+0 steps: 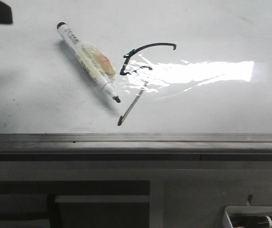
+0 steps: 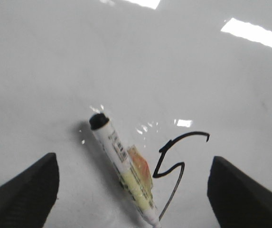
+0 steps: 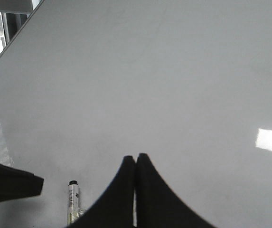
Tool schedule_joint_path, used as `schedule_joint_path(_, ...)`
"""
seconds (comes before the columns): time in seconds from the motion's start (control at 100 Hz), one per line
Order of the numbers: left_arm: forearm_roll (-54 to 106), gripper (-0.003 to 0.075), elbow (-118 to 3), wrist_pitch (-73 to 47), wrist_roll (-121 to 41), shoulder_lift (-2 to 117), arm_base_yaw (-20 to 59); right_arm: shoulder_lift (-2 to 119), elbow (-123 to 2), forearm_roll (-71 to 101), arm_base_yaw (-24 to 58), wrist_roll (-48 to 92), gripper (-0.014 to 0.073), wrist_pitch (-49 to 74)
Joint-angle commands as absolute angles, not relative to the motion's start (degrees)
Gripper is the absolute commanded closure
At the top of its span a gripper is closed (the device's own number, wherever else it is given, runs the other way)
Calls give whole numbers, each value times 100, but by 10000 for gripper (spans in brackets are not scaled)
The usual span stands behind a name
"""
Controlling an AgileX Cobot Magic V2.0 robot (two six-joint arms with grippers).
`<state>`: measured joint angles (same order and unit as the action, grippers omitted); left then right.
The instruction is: Write number 5 on whiteboard
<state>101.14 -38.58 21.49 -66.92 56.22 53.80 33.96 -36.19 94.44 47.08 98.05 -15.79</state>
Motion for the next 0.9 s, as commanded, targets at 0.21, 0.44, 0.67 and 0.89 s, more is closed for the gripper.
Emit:
schedule_joint_path(0.21, 10049, 489, -3754, 2334, -8449, 3731, 5416, 3320, -3092, 10311, 4716, 10508, 658, -1261)
schedule_joint_path(0.44, 10062, 741, -2696, 2517, -8750, 2052, 5416, 2880, -2518, 10446, 4716, 10593, 657, -1261)
schedule_joint_path(0.67, 10149, 741, -2058, 2483, -8750, 968, 5416, 2712, -2476, 10446, 4716, 10593, 657, -1297)
schedule_joint_path(0.89, 10149, 741, -2035, 2473, -8750, 813, 5416, 2712, -2476, 10446, 4716, 10593, 657, -1297)
